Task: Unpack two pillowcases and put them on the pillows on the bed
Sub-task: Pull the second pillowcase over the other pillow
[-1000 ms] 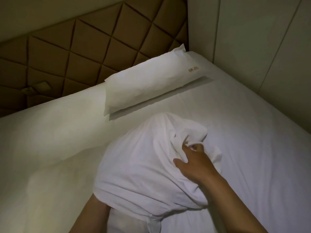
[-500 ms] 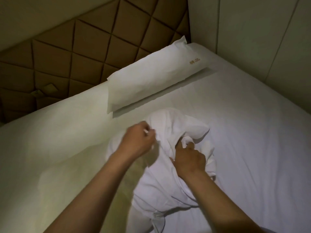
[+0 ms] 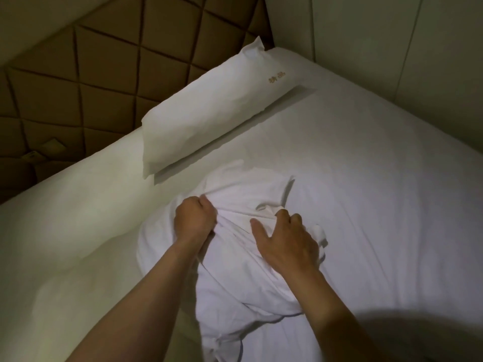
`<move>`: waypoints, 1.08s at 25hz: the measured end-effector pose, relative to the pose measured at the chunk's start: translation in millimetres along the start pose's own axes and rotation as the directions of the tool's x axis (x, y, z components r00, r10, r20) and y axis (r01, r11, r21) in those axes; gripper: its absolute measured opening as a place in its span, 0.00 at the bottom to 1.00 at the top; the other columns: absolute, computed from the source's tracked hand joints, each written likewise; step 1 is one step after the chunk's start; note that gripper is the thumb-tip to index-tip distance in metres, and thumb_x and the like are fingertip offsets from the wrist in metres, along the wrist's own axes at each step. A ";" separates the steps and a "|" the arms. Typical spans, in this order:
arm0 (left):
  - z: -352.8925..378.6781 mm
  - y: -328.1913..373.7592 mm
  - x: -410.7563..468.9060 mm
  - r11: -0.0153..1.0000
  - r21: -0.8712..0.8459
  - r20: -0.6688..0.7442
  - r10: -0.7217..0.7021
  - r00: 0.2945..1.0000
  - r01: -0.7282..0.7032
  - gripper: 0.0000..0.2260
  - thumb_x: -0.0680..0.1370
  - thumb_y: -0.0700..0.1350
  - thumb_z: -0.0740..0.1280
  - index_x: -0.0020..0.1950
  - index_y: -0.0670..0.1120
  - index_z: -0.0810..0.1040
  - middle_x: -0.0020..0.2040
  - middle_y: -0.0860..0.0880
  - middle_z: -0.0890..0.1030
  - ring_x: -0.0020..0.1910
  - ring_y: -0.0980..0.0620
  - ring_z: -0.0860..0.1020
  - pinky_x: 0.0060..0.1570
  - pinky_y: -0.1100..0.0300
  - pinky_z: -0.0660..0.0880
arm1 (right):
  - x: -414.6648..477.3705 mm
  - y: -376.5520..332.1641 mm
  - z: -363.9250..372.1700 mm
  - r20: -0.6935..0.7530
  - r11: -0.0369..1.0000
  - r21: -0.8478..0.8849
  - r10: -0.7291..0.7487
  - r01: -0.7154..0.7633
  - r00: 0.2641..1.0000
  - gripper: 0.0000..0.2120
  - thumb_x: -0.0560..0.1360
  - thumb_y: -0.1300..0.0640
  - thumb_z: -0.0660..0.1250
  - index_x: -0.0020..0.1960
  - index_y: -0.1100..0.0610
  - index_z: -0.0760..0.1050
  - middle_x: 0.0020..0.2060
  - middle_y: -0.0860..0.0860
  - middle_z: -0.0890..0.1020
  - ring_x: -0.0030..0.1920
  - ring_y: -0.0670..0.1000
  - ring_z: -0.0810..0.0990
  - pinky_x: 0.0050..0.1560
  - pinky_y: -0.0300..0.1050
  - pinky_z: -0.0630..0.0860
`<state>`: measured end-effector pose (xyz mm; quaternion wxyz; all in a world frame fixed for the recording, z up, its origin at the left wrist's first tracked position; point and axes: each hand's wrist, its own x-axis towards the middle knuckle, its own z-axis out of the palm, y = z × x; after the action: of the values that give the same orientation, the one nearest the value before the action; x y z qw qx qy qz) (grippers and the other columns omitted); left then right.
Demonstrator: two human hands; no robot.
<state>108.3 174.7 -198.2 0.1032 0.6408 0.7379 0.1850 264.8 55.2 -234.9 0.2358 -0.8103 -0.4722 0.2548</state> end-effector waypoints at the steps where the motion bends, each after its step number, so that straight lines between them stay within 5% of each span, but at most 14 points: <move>1: -3.0 -6.2 0.1 0.999 0.048 -0.067 0.006 0.998 -0.003 0.23 0.82 0.51 0.54 0.35 0.41 0.77 0.34 0.47 0.79 0.35 0.48 0.76 0.38 0.57 0.70 | 0.8 -0.3 -3.4 -0.020 1.000 -0.023 -0.010 0.009 1.000 0.32 0.76 0.30 0.46 0.66 0.52 0.66 0.58 0.53 0.76 0.54 0.56 0.78 0.51 0.50 0.75; 6: -13.4 -28.9 4.3 0.998 0.027 -0.189 -0.043 0.981 0.049 0.23 0.83 0.50 0.54 0.30 0.43 0.70 0.31 0.45 0.76 0.33 0.44 0.75 0.35 0.57 0.67 | 11.6 3.6 -18.5 -0.031 0.998 -0.054 0.023 -0.025 0.999 0.16 0.81 0.45 0.50 0.48 0.52 0.73 0.45 0.50 0.81 0.42 0.53 0.79 0.44 0.45 0.75; 11: -12.3 -42.8 -8.1 0.989 -0.074 -0.177 -0.140 0.974 0.128 0.25 0.84 0.50 0.52 0.32 0.41 0.72 0.32 0.46 0.76 0.34 0.46 0.75 0.39 0.55 0.70 | 29.3 21.6 -25.5 0.237 0.996 -0.083 -0.013 0.034 0.971 0.12 0.79 0.46 0.56 0.45 0.51 0.74 0.42 0.47 0.80 0.40 0.50 0.78 0.39 0.43 0.72; 16: -7.0 -47.7 -25.2 0.976 0.154 -0.052 0.165 0.985 -0.155 0.25 0.84 0.50 0.53 0.28 0.46 0.69 0.27 0.49 0.74 0.30 0.48 0.73 0.34 0.57 0.66 | 38.2 18.1 -9.9 -0.166 0.929 0.136 -0.322 0.345 0.932 0.06 0.75 0.54 0.69 0.43 0.56 0.76 0.46 0.52 0.78 0.47 0.54 0.77 0.45 0.50 0.77; 18: -6.1 -45.5 -20.8 0.967 0.201 -0.014 0.160 0.987 -0.154 0.23 0.84 0.50 0.53 0.30 0.45 0.71 0.28 0.48 0.75 0.32 0.47 0.74 0.35 0.57 0.67 | 40.4 15.8 -0.6 -0.070 0.918 0.306 -0.244 0.253 0.967 0.12 0.75 0.46 0.69 0.42 0.56 0.77 0.43 0.50 0.80 0.45 0.53 0.79 0.46 0.51 0.78; 21: -4.9 -38.9 -20.2 0.951 0.262 0.035 0.163 0.986 -0.167 0.23 0.83 0.52 0.52 0.34 0.44 0.75 0.30 0.49 0.76 0.34 0.46 0.76 0.37 0.57 0.68 | 35.2 15.9 3.1 0.312 0.925 0.379 -0.122 -0.006 0.942 0.34 0.66 0.23 0.58 0.58 0.48 0.77 0.54 0.45 0.81 0.54 0.51 0.80 0.57 0.51 0.77; 25: -15.6 -9.0 10.1 0.930 0.302 0.115 0.183 0.976 -0.210 0.14 0.74 0.59 0.64 0.47 0.49 0.73 0.41 0.51 0.78 0.41 0.47 0.78 0.44 0.53 0.78 | 28.7 12.8 -0.3 0.421 0.904 0.425 -0.167 -0.031 0.892 0.42 0.66 0.23 0.61 0.74 0.41 0.60 0.71 0.44 0.71 0.69 0.53 0.72 0.67 0.52 0.70; 27: -15.6 11.5 35.5 0.932 0.232 0.170 0.245 0.955 -0.280 0.21 0.70 0.61 0.65 0.60 0.54 0.69 0.56 0.49 0.77 0.51 0.46 0.78 0.53 0.47 0.78 | 29.8 12.2 0.5 0.437 0.900 0.434 -0.171 -0.041 0.883 0.42 0.66 0.25 0.63 0.74 0.41 0.59 0.72 0.44 0.70 0.70 0.53 0.71 0.68 0.53 0.70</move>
<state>107.0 208.7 -176.4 0.0459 0.7529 0.6541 0.0564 285.0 76.3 -248.5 0.2978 -0.6362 -0.4739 0.5310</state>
